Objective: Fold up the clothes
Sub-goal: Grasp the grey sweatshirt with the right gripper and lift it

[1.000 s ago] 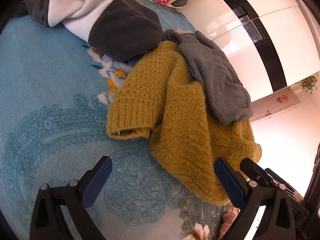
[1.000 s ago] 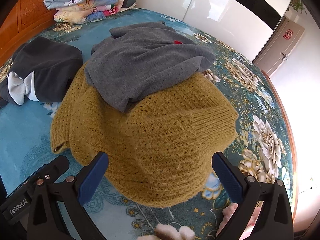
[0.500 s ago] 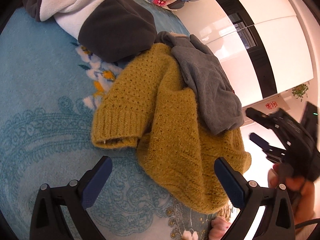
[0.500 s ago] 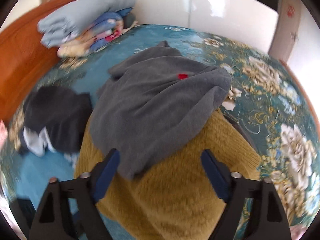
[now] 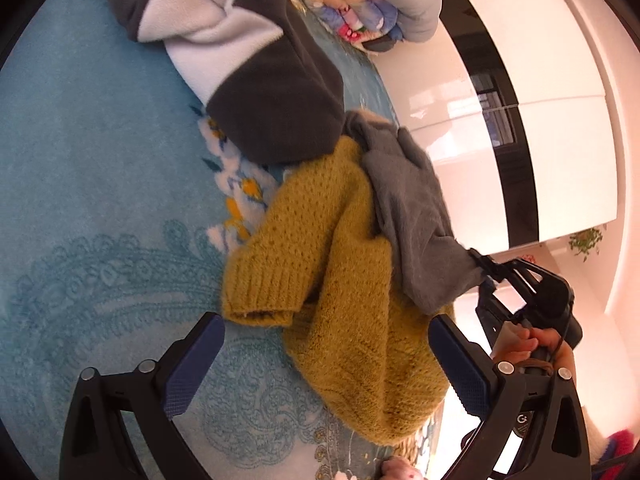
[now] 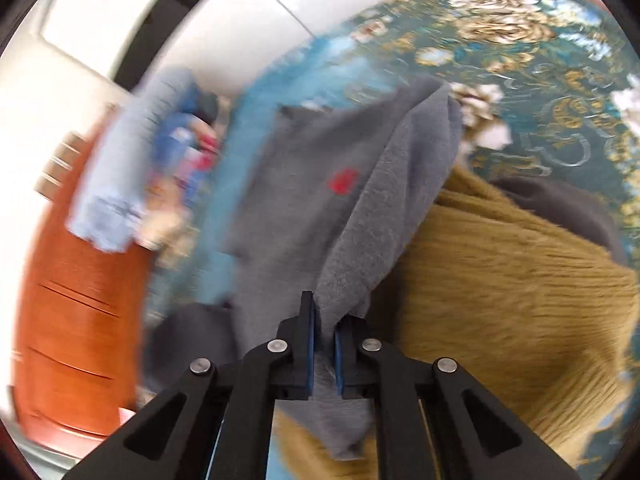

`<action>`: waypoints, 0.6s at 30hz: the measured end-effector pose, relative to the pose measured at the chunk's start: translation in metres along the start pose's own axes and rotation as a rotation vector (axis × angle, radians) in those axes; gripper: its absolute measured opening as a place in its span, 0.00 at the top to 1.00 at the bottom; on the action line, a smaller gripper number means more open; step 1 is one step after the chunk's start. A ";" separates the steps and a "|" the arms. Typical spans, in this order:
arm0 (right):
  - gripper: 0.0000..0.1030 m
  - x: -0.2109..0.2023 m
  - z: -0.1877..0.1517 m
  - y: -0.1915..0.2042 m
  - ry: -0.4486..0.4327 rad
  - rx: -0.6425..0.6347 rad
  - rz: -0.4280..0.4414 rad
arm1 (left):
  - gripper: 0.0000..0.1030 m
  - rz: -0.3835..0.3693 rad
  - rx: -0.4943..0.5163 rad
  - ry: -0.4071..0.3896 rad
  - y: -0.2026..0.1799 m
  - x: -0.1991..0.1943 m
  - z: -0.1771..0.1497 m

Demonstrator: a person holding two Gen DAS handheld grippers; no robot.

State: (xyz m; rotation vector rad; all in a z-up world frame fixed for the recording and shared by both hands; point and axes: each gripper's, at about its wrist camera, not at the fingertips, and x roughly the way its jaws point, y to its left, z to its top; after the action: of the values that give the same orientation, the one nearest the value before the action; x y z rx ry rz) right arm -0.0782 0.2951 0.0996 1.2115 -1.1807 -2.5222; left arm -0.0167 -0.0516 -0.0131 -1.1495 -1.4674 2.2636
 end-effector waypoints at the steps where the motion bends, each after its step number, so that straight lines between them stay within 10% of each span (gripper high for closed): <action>1: 0.94 -0.007 0.001 0.006 -0.023 0.019 0.071 | 0.00 0.004 -0.009 -0.005 0.002 -0.005 0.000; 8: 0.97 -0.082 -0.010 0.030 -0.143 0.102 0.469 | 0.00 0.057 -0.066 0.039 0.014 -0.022 -0.008; 18: 0.97 -0.237 -0.037 0.061 -0.239 -0.028 0.739 | 0.00 0.068 -0.039 0.057 0.006 -0.053 -0.019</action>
State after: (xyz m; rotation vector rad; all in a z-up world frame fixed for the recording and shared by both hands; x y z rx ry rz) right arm 0.0949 0.3241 0.2739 0.3477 -1.3159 -2.1163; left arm 0.0335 -0.0704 0.0041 -1.2822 -1.4790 2.2358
